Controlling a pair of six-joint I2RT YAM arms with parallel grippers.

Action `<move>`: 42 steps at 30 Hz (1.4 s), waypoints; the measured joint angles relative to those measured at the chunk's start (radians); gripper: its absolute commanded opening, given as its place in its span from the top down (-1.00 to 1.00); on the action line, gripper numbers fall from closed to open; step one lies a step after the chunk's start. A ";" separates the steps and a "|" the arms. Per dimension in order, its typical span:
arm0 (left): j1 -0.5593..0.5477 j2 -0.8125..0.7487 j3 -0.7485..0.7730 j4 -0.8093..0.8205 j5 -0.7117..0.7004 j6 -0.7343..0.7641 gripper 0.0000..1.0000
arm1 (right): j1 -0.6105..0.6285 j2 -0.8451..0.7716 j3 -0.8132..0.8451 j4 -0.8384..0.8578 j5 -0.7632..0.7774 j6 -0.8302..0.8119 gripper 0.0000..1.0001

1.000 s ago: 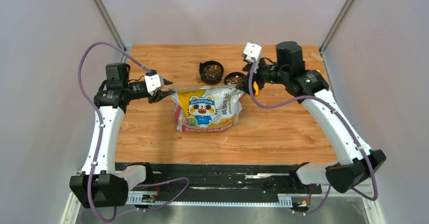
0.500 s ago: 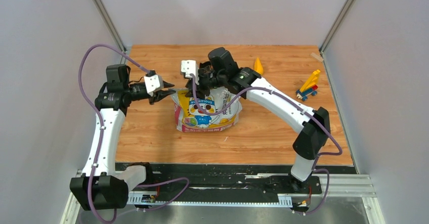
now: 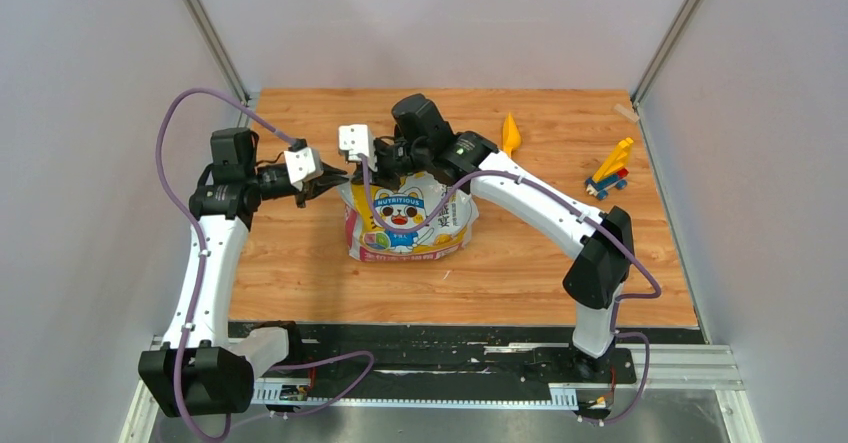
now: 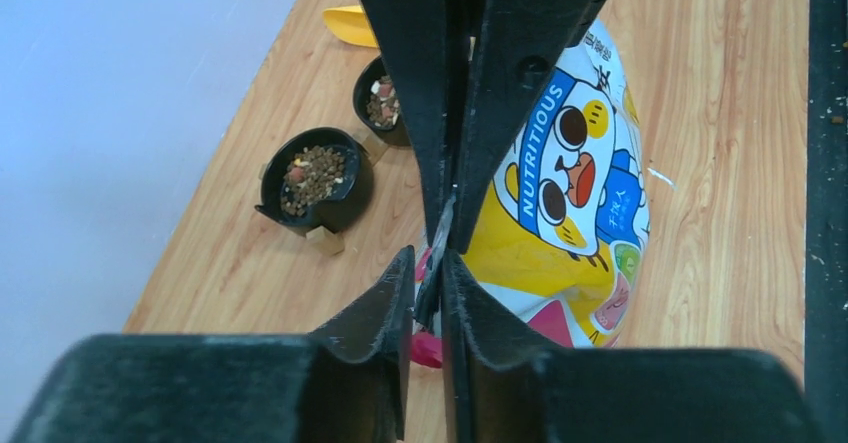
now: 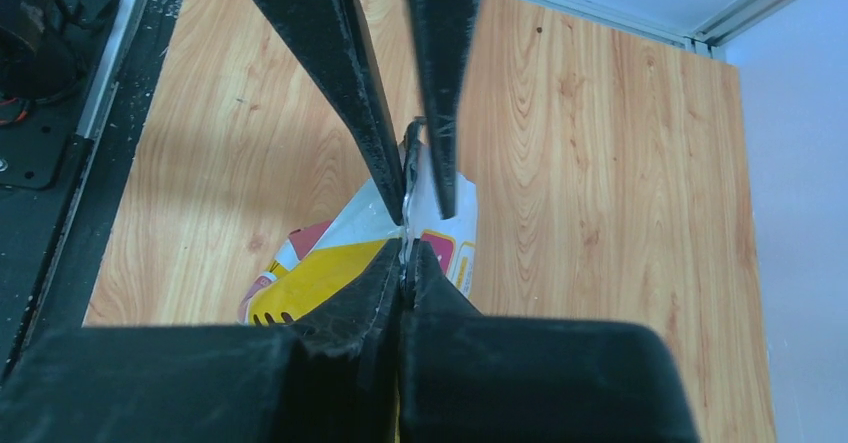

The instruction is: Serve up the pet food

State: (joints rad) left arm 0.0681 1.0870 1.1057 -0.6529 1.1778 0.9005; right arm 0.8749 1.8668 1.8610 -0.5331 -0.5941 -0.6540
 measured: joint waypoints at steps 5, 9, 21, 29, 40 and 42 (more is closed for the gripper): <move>-0.001 0.000 -0.002 -0.014 0.007 0.007 1.00 | 0.004 0.000 0.005 -0.002 0.027 -0.020 1.00; -0.001 0.000 -0.002 -0.029 -0.005 0.032 1.00 | 0.010 -0.001 0.003 -0.009 0.068 -0.056 1.00; -0.015 -0.059 -0.013 -0.069 -0.029 0.077 1.00 | 0.003 -0.198 -0.214 0.005 0.196 -0.108 1.00; -0.016 -0.090 -0.032 -0.067 -0.035 0.077 1.00 | -0.076 -0.373 -0.381 -0.011 0.227 -0.079 1.00; -0.021 -0.110 -0.048 -0.054 -0.019 0.073 1.00 | -0.146 -0.545 -0.560 0.015 0.287 -0.045 1.00; -0.023 -0.110 -0.050 -0.049 -0.016 0.073 1.00 | -0.165 -0.565 -0.582 0.019 0.287 -0.043 1.00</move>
State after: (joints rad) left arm 0.0452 0.9771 1.0554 -0.7021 1.1622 0.9737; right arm 0.7097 1.3018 1.2793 -0.5137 -0.3073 -0.6968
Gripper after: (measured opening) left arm 0.008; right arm 0.005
